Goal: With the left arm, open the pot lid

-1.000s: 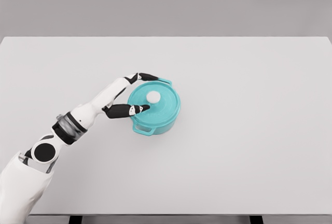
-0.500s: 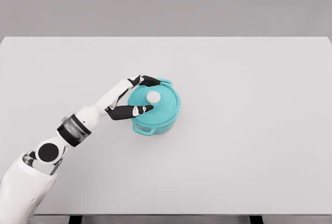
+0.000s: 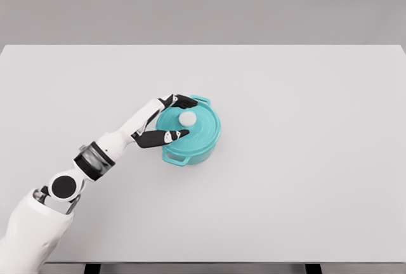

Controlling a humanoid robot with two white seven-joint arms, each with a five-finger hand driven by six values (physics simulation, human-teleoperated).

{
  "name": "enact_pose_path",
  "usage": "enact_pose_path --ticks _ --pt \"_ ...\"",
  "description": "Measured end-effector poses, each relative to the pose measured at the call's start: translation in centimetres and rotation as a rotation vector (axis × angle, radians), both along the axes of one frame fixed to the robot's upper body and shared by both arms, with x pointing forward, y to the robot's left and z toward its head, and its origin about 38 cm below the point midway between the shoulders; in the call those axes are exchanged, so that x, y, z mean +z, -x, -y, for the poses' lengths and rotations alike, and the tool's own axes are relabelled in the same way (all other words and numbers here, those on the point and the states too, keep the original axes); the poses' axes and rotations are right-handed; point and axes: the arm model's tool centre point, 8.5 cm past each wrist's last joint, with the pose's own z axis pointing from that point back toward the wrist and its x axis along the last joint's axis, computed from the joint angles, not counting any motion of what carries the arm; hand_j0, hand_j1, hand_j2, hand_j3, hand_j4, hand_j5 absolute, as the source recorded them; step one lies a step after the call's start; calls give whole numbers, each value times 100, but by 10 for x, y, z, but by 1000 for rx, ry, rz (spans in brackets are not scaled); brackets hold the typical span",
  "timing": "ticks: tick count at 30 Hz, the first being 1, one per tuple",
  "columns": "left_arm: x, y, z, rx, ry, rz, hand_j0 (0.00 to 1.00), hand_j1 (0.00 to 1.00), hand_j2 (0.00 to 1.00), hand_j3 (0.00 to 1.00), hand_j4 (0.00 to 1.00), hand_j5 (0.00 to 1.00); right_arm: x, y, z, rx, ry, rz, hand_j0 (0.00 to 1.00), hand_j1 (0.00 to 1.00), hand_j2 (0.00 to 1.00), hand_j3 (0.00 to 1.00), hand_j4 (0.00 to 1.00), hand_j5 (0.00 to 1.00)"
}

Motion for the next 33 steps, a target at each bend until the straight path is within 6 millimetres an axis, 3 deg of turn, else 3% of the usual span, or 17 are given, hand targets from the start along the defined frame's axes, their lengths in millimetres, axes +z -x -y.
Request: enact_pose_path --ticks 23,33 --pt "-9 -7 2 5 -4 -23 71 71 71 71 71 71 0 0 0 0 0 0 100 100 100 100 100 100" --pt "-10 -8 4 7 1 -25 65 65 65 65 65 65 0 0 0 0 0 0 100 100 100 100 100 100"
